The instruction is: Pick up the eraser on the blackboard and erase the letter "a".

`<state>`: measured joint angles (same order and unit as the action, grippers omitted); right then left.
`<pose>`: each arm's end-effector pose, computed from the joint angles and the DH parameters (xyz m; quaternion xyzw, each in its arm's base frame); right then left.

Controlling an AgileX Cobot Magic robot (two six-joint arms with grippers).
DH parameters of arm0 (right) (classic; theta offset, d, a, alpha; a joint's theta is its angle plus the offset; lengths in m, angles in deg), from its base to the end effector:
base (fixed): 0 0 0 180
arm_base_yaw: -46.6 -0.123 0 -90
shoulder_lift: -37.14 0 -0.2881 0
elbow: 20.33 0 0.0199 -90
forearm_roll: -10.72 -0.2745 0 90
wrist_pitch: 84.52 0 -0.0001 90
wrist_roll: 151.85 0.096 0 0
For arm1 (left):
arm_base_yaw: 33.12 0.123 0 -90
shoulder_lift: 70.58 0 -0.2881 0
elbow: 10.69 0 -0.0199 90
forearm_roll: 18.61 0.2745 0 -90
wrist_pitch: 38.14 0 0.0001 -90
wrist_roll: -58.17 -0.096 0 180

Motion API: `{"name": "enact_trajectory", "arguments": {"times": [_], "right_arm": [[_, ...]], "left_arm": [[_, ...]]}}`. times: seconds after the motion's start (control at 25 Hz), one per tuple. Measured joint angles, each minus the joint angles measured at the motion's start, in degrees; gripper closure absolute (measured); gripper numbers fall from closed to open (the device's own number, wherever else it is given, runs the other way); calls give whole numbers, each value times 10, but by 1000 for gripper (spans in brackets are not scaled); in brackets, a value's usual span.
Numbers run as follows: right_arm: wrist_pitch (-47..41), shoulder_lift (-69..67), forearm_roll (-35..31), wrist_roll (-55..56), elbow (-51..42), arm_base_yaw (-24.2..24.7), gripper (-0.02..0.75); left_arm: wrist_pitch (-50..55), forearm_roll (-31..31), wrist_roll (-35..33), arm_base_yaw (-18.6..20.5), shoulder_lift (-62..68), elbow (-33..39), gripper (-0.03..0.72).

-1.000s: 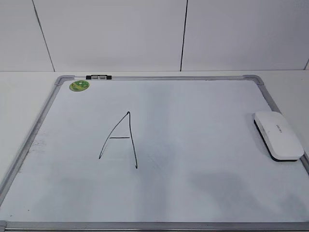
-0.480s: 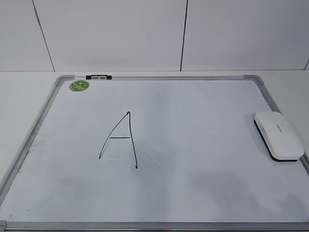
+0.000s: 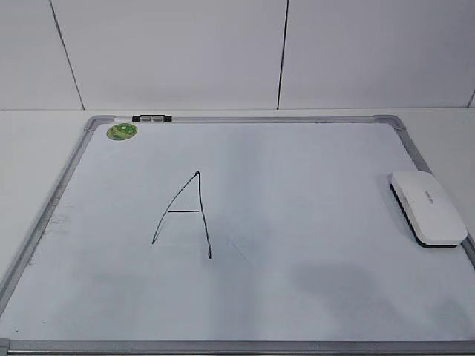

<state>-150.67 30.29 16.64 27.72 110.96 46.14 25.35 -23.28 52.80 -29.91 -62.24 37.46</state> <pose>0.0105 -0.0090 0.2789 -0.0020 0.8722 -0.0513 0.4864 0.0162 -0.0061 0.2851 0.0188 0.8650 -0.0032 0.5014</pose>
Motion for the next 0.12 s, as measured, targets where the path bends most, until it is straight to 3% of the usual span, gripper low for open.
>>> {"name": "enact_trajectory", "arguments": {"times": [0.12], "right_arm": [[0, 0, 0, 0, 0, 0, 144]], "left_arm": [[0, 0, 0, 0, 0, 0, 443]]}}
